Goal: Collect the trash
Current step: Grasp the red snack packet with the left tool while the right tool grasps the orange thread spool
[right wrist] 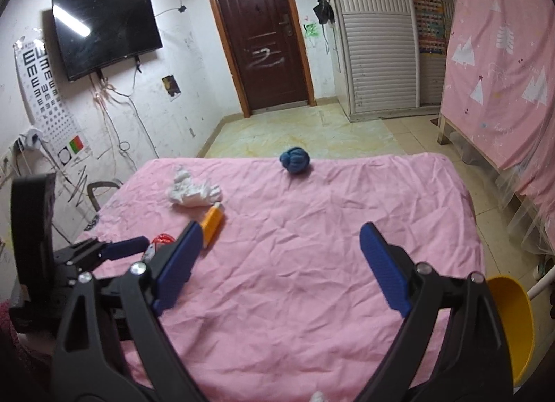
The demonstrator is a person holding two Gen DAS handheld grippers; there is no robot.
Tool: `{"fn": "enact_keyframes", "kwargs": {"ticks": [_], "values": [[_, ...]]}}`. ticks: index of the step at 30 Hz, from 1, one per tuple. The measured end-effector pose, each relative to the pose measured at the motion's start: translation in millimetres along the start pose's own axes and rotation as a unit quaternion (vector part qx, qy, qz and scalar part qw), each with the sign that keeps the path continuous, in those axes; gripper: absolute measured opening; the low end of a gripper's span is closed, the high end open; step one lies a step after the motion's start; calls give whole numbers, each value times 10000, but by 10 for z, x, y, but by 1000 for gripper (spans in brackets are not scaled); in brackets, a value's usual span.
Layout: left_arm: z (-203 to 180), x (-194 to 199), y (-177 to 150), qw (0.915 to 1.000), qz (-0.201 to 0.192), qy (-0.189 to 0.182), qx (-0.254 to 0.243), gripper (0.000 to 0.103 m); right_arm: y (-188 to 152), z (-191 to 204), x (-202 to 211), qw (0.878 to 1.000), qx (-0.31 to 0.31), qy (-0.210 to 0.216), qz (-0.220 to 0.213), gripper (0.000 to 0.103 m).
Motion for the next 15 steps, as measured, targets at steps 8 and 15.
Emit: {"fn": "enact_keyframes", "kwargs": {"ticks": [8,15], "values": [[104,2,-23,10000,12,35,-25,38,56,260,-186,9995,204,149,174,91],[234,43,-13,9999,30,-106,101,28,119,496,-440,9978,421,279,432,92]]}}
Point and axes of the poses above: each gripper's, at about its wrist camera, not at the fingertips, and x roughly against the way its jaws point, z to its left, y to its top, the point moved 1 cm from there along -x, roughly the way its jaws point, and after that the axes turned 6 degrees about x, right-handed, at the moved point
